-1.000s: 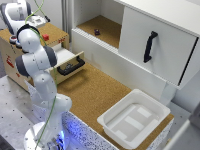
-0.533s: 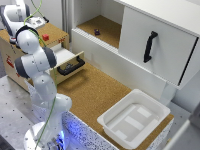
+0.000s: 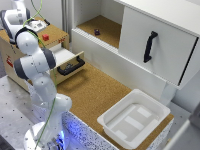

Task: Push the green button to turn on the green light

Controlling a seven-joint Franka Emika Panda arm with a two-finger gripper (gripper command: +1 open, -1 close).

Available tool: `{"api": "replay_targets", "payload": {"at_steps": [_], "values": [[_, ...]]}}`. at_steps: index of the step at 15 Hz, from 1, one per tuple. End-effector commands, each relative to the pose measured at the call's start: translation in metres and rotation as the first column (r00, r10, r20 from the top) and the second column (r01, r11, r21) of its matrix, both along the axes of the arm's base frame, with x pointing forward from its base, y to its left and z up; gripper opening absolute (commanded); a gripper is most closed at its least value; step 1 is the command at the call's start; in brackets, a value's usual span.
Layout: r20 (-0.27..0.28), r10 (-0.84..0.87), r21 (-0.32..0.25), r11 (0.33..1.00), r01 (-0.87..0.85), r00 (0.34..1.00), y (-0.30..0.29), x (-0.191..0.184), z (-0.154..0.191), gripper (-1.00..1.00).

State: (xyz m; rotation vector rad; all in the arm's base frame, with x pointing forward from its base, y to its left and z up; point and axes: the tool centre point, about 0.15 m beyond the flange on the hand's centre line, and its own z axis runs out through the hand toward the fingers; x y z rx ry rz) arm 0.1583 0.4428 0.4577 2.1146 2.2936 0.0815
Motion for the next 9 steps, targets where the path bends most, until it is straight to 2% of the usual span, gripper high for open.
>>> {"api": "replay_targets", "payload": {"at_steps": [1, 2, 3, 5, 7, 9], "values": [[0.072, -0.041, 0.109, 0.993, 0.033, 0.997, -0.012, 0.006, 0.008, -1.0], [0.084, -0.032, 0.125, 0.992, 0.022, 0.996, -0.016, 0.006, 0.034, -1.0], [0.123, -0.061, 0.147, 0.988, 0.042, 0.99, -0.018, 0.008, 0.053, 1.0], [0.125, -0.096, 0.177, 0.981, 0.073, 0.988, -0.02, 0.015, 0.068, 1.0], [0.127, -0.124, 0.148, 0.983, 0.105, 0.984, -0.019, 0.024, 0.059, 1.0], [0.102, -0.138, 0.129, 0.984, 0.125, 0.985, -0.019, 0.031, 0.052, 1.0]]}}
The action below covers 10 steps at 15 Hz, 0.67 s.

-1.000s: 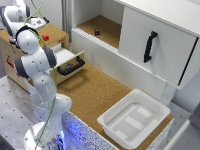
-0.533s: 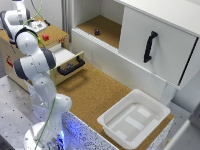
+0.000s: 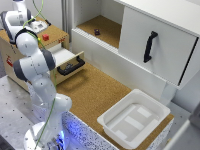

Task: Push the green button to turn on the green light

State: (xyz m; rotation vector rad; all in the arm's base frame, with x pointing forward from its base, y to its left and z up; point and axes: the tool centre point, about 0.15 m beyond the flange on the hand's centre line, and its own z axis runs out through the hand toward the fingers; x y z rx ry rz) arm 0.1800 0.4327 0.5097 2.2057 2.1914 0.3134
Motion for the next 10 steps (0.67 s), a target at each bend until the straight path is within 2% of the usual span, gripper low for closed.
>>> {"api": "replay_targets", "payload": {"at_steps": [1, 6, 10], "values": [[0.009, -0.065, 0.007, 0.998, 0.064, 0.998, -0.009, 0.014, -0.002, 1.0], [-0.044, -0.155, 0.002, 0.988, 0.155, 0.987, -0.013, 0.038, -0.01, 1.0], [-0.044, -0.234, 0.011, 0.972, 0.234, 0.971, -0.012, 0.046, -0.01, 1.0]]}}
